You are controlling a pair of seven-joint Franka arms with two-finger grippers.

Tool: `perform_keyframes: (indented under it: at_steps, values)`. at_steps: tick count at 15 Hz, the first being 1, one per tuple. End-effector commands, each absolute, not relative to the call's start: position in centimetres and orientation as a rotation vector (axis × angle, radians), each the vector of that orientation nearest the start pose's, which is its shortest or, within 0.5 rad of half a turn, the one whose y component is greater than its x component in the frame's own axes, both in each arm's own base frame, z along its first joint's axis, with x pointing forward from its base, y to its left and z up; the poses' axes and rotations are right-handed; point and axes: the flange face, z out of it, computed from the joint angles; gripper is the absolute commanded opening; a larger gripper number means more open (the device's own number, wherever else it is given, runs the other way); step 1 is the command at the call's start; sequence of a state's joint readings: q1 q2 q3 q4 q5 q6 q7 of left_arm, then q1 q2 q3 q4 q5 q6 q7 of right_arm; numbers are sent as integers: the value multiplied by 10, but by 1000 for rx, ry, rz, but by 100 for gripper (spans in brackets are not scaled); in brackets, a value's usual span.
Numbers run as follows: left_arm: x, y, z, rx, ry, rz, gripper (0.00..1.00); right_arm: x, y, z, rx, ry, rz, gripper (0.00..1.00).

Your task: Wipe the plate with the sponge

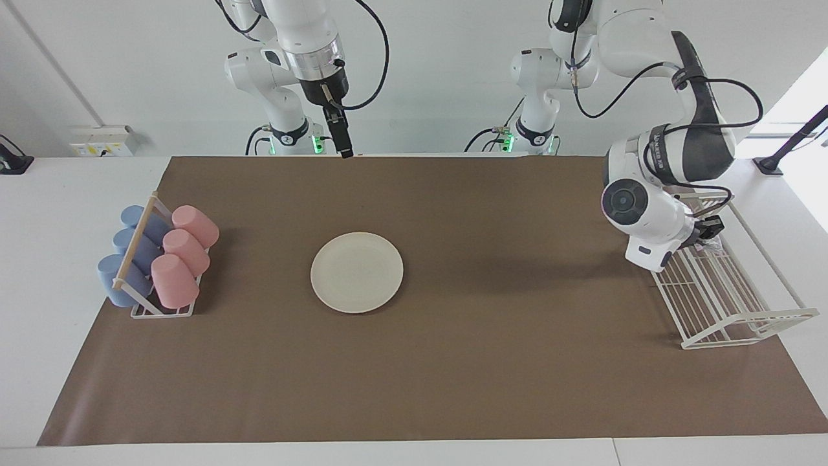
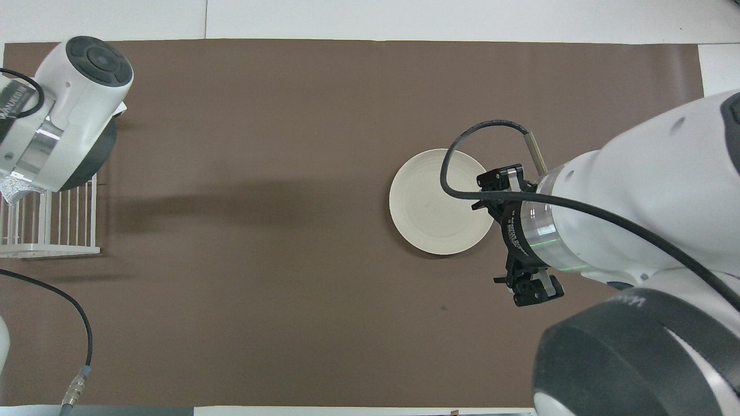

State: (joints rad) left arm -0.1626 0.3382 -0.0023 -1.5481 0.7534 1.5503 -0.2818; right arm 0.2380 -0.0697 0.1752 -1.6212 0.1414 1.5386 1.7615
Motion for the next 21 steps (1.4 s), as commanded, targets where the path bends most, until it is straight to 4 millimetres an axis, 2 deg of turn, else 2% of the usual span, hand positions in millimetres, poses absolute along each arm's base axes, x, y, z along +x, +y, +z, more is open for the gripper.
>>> perform_keyframes:
  at_steps: [1, 4, 7, 9, 12, 13, 15, 16, 19, 21]
  values:
    - [627, -41, 513, -2541, -130, 239, 0, 473, 230, 639, -2373, 1954, 197, 100]
    - [615, -47, 546, -2773, -230, 331, 0, 466, 247, 638, -2362, 1950, 187, 100]
    - [592, -15, 597, -3149, -417, 358, 0, 463, 248, 638, -2368, 1954, 191, 100]
    - [589, 1, 604, -3374, -521, 436, 0, 465, 245, 638, -2356, 1968, 195, 100]
    - [574, -18, 598, -3603, -559, 576, 0, 464, 249, 639, -2342, 1971, 187, 100]
    - [565, -25, 591, -3688, -612, 606, 0, 463, 252, 639, -2349, 1956, 181, 100]
    - [549, -32, 572, -3846, -837, 596, 0, 458, 264, 640, -2355, 1920, 167, 100]
    - [537, -37, 562, -3926, -879, 586, 0, 460, 264, 641, -2346, 1911, 158, 100]
    - [509, -58, 545, -4105, -776, 612, 0, 458, 266, 641, -2360, 1891, 156, 100]
    - [484, -83, 535, -4232, -550, 560, 0, 457, 269, 641, -2388, 1851, 151, 100]
